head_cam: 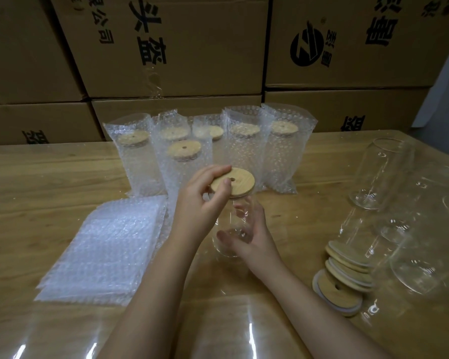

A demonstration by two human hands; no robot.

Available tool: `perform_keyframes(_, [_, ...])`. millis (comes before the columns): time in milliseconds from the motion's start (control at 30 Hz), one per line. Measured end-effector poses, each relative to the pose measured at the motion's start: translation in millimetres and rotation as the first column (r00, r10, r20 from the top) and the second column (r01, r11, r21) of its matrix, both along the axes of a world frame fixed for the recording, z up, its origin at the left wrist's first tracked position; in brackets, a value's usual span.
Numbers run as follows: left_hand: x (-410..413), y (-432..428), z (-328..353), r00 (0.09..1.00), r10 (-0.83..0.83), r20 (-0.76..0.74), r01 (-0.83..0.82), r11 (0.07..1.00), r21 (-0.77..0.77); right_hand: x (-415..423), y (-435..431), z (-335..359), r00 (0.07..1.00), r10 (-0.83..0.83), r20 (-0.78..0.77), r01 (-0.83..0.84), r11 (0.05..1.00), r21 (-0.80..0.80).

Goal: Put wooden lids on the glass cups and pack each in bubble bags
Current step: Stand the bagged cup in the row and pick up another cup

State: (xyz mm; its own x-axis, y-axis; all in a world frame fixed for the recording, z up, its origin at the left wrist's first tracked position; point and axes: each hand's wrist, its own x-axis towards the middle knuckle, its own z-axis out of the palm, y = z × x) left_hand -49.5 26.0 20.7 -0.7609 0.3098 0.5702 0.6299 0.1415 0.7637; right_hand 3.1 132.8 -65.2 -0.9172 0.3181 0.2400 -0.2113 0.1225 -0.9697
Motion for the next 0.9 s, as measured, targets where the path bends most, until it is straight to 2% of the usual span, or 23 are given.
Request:
perform_keyframes(133, [1.2, -1.2, 8.2, 0.996, -0.009, 0.084, 0.017, 0.996, -0.090, 0.0, -0.8, 0.9, 1.000, -0.008, 0.021, 0.008, 1.000, -0.009])
perform_keyframes(233, [6.3, 5.2, 13.6, 0.998, 0.054, -0.008, -0.055, 0.962, -0.266, -0.3, -1.1, 4.4, 0.999, -0.006, 0.036, 0.007, 1.000, -0.002])
perform_keyframes(300, [11.0, 13.6, 11.1, 0.991, 0.112, -0.071, -0.128, 0.949, -0.287, -0.6, -1.2, 6.0, 0.999, 0.000, 0.042, 0.000, 1.000, 0.010])
perform_keyframes(367, [11.4, 18.0, 5.5, 0.989, 0.136, -0.050, -0.144, 0.969, -0.203, -0.4, -1.1, 6.6, 0.999, -0.004, 0.042, 0.003, 1.000, 0.018])
perform_keyframes(467, [8.7, 17.1, -1.7, 0.995, 0.065, 0.079, -0.064, 0.998, -0.018, 0.1, -0.9, 6.1, 0.999, -0.004, 0.047, 0.004, 1.000, 0.016])
perform_keyframes(567, [10.5, 17.5, -6.9, 0.990, -0.005, 0.144, -0.015, 0.991, 0.134, 0.4, -0.6, 5.4, 0.999, 0.000, 0.053, -0.001, 1.000, 0.004])
perform_keyframes(767, [6.9, 18.0, -17.3, 0.976, -0.117, 0.185, 0.066, 0.963, 0.261, 0.5, -0.9, 5.6, 0.999, 0.014, 0.039, -0.014, 1.000, -0.003])
perform_keyframes(900, [8.0, 19.9, -34.1, 0.965, -0.142, 0.221, 0.062, 0.940, 0.335, 1.9, -0.8, 4.9, 0.999, 0.028, 0.032, -0.027, 0.999, -0.043])
